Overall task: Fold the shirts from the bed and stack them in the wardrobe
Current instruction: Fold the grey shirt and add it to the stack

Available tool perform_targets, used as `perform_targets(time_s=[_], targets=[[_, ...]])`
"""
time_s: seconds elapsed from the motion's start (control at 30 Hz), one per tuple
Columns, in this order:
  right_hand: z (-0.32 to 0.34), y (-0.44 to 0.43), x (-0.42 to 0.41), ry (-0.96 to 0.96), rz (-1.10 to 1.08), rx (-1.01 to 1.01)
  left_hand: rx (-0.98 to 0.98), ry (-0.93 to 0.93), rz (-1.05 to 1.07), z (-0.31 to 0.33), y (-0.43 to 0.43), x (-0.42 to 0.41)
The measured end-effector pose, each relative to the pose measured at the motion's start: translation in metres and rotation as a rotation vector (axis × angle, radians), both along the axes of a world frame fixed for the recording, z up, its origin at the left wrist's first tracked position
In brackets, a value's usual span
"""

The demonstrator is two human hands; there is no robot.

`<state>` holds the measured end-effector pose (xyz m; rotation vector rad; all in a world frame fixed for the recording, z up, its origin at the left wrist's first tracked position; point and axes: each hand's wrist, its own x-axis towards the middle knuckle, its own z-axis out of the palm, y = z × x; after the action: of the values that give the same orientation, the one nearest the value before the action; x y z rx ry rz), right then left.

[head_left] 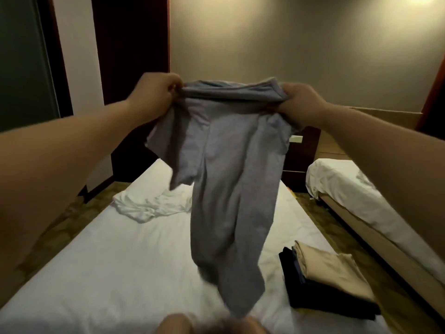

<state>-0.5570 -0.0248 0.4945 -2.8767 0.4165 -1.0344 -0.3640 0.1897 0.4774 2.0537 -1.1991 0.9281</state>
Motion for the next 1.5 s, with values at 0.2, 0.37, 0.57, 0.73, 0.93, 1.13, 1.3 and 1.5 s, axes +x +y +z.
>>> perform_targets(time_s=[0.2, 0.37, 0.57, 0.73, 0.93, 1.13, 1.3, 1.5], targets=[[0.005, 0.009, -0.028, 0.068, -0.031, -0.035, -0.01, -0.042, -0.031, -0.003, 0.002, -0.024], [0.003, 0.014, -0.047, 0.081, -0.039, -0.025, -0.05, -0.077, -0.068, -0.008, 0.005, -0.041], [0.006, 0.019, -0.059, 0.101, -0.017, 0.024, -0.042, -0.061, -0.082, -0.008, 0.011, -0.047], [0.014, 0.01, -0.044, 0.18, -0.027, 0.103, -0.001, 0.052, -0.062, -0.004, 0.007, -0.031], [-0.013, -0.028, 0.01, 0.197, -0.019, 0.126, 0.059, 0.114, 0.031, -0.021, -0.032, 0.01], [-0.038, -0.089, 0.089, 0.168, -0.14, 0.059, 0.033, 0.207, 0.021, -0.049, -0.097, 0.085], [-0.004, -0.122, 0.144, -0.061, -0.248, -0.062, -0.137, 0.023, 0.015, -0.015, -0.134, 0.138], [0.019, -0.107, 0.132, -0.203, -0.26, -0.121, -0.258, -0.072, -0.047, 0.003, -0.119, 0.123]])
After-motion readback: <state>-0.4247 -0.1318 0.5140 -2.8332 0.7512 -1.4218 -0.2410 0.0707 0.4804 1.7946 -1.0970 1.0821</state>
